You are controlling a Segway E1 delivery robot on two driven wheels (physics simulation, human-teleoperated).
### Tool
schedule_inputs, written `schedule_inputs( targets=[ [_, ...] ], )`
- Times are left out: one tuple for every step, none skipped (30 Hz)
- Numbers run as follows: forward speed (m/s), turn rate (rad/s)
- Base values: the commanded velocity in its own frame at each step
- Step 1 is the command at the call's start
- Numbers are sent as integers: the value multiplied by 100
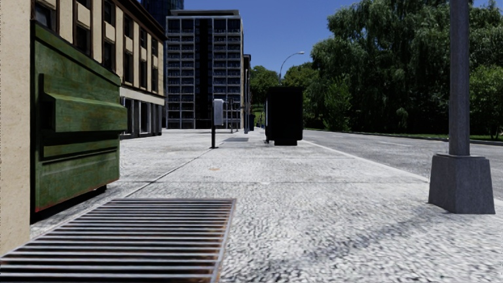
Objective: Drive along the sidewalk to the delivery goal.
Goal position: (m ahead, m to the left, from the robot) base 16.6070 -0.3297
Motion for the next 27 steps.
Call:
schedule_inputs(
  targets=[
    [200,0],
    [200,0],
    [200,0],
    [200,0],
    [200,0],
    [200,0],
    [200,0],
    [200,0],
    [200,0],
    [200,0],
    [200,0],
    [200,0],
    [200,0],
    [200,0],
    [200,0],
    [200,0],
    [200,0],
    [200,0],
    [200,0],
    [200,0],
    [200,0],
    [200,0],
    [200,0],
    [200,0],
    [200,0],
    [200,0],
    [200,0]
  ],
)
